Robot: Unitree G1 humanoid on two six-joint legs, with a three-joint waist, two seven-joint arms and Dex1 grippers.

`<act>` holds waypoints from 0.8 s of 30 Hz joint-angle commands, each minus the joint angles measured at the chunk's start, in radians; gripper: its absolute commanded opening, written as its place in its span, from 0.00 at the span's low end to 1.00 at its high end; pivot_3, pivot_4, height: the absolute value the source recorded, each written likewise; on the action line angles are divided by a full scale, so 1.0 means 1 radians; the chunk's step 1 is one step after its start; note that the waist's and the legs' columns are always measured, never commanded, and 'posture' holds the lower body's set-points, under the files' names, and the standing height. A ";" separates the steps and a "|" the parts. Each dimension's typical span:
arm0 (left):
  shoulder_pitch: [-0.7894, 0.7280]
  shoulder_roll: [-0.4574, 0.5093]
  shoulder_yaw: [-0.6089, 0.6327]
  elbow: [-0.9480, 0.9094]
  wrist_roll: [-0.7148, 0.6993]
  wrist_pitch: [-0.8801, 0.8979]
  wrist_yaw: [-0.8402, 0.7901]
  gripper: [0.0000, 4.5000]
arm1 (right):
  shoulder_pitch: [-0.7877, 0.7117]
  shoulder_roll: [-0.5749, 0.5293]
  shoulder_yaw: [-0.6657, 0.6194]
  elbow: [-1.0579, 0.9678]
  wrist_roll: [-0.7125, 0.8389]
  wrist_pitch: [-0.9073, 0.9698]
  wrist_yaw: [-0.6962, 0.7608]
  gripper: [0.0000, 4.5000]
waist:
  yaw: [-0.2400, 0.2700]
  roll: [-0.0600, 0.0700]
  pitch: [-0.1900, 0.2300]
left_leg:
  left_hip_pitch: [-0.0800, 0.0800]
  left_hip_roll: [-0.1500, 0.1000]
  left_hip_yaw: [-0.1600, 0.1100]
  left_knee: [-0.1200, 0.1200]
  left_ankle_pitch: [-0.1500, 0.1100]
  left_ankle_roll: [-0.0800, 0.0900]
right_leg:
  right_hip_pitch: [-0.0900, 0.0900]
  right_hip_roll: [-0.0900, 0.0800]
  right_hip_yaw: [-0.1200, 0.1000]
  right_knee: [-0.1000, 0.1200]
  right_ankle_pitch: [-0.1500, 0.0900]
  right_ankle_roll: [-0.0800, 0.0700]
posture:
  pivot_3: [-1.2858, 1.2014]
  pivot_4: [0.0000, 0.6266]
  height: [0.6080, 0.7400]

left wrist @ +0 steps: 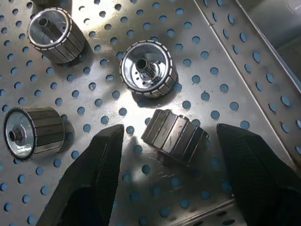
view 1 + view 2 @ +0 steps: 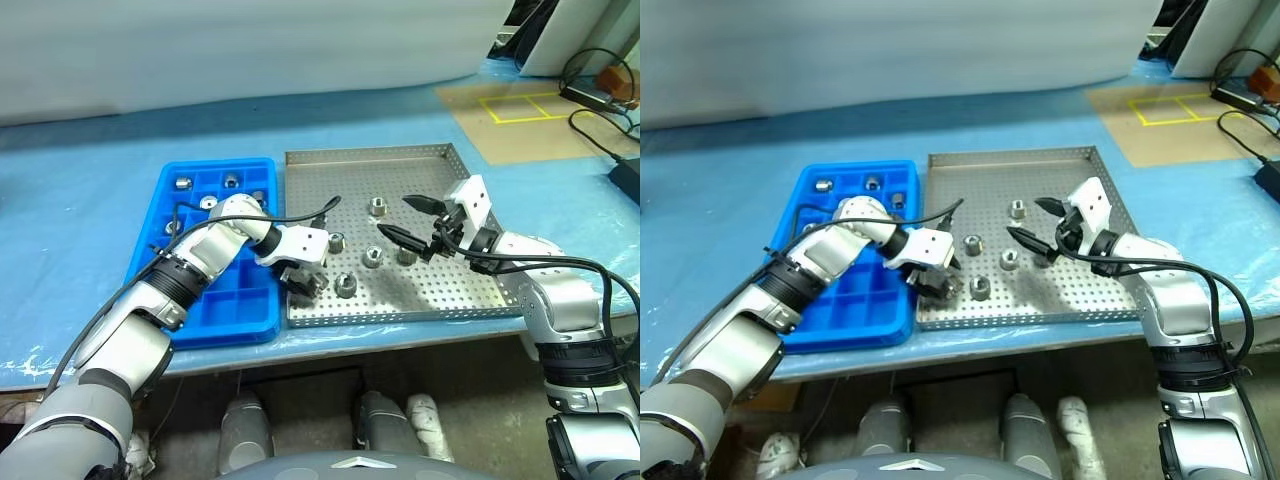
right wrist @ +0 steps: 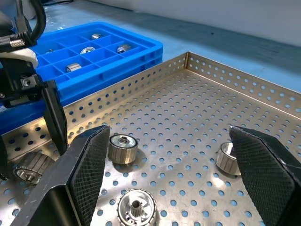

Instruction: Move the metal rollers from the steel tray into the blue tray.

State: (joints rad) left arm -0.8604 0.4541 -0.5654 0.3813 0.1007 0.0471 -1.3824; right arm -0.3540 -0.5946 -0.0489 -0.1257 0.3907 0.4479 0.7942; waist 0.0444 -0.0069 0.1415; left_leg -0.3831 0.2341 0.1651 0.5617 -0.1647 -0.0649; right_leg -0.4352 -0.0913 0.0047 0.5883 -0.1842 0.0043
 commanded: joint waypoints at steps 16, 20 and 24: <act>0.010 -0.020 -0.009 0.080 0.061 0.003 -0.014 0.70 | 0.004 0.022 -0.028 -0.018 -0.012 -0.033 -0.061 0.95 | -0.010 0.000 0.000 | 0.003 0.001 0.002 -0.001 0.000 0.000 | 0.001 0.001 0.002 0.000 0.000 0.000 | 0.44 0.24 1.00; 0.011 -0.029 -0.012 0.094 0.089 -0.017 0.018 0.46 | 0.004 0.019 -0.025 -0.014 -0.017 -0.035 -0.063 0.96 | -0.015 0.000 0.000 | 0.004 0.002 0.002 -0.001 0.000 0.000 | 0.001 0.001 0.002 0.000 0.000 0.000 | 0.44 0.24 1.00; 0.009 -0.027 -0.014 0.098 0.090 -0.032 0.006 0.46 | 0.007 0.020 -0.024 -0.016 -0.016 -0.033 -0.064 0.96 | -0.015 0.000 0.000 | 0.004 0.001 0.002 -0.001 0.000 0.000 | 0.002 0.001 0.002 0.000 0.000 0.000 | 0.44 0.24 1.00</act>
State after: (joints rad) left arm -0.8594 0.4114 -0.5631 0.4585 0.1550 0.0224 -1.3711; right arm -0.3363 -0.5733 -0.0490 -0.1252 0.3736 0.4349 0.7322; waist 0.0292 -0.0069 0.1414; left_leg -0.3787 0.2354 0.1676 0.5611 -0.1650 -0.0646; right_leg -0.4330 -0.0903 0.0068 0.5882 -0.1842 0.0040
